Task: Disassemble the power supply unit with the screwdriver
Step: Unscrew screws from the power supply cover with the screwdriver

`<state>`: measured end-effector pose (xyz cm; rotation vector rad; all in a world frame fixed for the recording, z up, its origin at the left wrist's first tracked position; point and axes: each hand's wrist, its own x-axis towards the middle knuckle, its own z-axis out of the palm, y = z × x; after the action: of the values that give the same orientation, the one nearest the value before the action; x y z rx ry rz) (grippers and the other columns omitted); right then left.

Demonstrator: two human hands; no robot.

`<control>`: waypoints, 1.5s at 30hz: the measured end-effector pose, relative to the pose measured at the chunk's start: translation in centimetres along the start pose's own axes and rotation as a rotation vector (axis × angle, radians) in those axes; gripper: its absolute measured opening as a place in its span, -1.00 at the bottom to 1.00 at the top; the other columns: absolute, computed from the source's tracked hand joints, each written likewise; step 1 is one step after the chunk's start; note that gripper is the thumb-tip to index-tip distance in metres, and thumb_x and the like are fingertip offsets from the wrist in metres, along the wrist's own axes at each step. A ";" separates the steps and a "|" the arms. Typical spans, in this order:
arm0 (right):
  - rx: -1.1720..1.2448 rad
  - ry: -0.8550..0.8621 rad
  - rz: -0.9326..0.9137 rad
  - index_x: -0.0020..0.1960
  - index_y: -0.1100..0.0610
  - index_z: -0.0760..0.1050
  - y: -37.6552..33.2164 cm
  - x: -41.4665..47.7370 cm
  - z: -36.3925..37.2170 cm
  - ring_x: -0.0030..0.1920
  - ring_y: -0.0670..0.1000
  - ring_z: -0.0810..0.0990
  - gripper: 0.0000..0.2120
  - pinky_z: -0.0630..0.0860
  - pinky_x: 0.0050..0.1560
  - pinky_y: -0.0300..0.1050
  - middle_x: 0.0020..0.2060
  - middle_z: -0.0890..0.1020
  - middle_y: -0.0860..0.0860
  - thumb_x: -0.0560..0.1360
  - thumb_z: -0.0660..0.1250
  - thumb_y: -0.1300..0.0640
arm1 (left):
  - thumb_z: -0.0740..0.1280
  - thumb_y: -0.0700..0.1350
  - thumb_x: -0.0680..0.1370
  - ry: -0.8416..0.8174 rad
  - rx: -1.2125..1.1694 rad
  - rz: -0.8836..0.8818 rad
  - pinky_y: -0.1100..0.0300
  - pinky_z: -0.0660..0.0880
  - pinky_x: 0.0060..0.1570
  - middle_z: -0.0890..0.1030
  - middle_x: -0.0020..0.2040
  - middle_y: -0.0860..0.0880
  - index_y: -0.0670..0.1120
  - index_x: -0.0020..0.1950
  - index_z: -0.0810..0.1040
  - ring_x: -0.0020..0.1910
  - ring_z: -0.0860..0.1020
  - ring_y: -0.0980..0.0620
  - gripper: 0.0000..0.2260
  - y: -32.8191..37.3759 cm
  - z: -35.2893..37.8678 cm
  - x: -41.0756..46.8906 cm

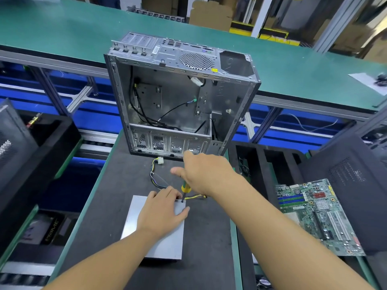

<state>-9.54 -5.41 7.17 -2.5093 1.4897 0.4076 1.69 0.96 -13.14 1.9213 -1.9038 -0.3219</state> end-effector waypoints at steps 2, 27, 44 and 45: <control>0.088 -0.001 -0.046 -0.02 0.09 0.20 0.1 0.2 0.2 -0.19 0.16 0.40 -0.74 0.26 -0.26 -0.01 -0.28 0.37 0.01 0.64 0.10 -0.10 | 0.20 0.30 0.47 -0.004 0.009 0.005 0.20 0.30 0.09 0.46 -0.06 0.24 0.15 -0.02 0.43 -0.09 0.34 0.19 -0.73 0.0 0.1 0.0; 0.281 -0.164 -0.117 0.09 0.05 0.22 -0.2 -0.1 -0.1 -0.18 0.13 0.45 -0.84 0.45 -0.14 0.06 0.04 0.29 0.05 0.56 0.18 0.16 | 0.27 0.20 0.50 0.045 -0.012 -0.023 0.24 0.25 0.00 0.38 -0.15 0.26 0.14 -0.05 0.47 -0.14 0.21 0.17 -0.83 0.1 0.1 0.0; 0.323 -0.086 -0.054 0.06 0.07 0.21 -0.4 0.1 0.2 -0.01 0.19 0.44 -0.78 0.45 -0.12 0.04 0.00 0.32 0.02 0.51 0.23 0.11 | 0.29 0.03 0.57 0.074 0.006 0.061 0.15 0.34 -0.02 0.50 -0.12 0.19 0.06 -0.04 0.50 -0.10 0.42 0.13 -0.92 0.0 0.0 0.0; 0.318 -0.064 -0.039 0.04 0.07 0.20 -0.5 0.1 0.4 -0.05 0.19 0.46 -0.79 0.43 -0.16 0.02 0.00 0.33 0.04 0.53 0.22 0.07 | 0.26 0.05 0.59 0.051 0.006 0.060 0.14 0.34 0.00 0.50 -0.10 0.19 0.06 -0.01 0.51 -0.08 0.44 0.14 -0.90 0.0 0.0 0.0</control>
<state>-9.15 -5.14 6.76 -2.2513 1.3582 0.2219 1.70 0.96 -13.10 1.8537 -1.9274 -0.2478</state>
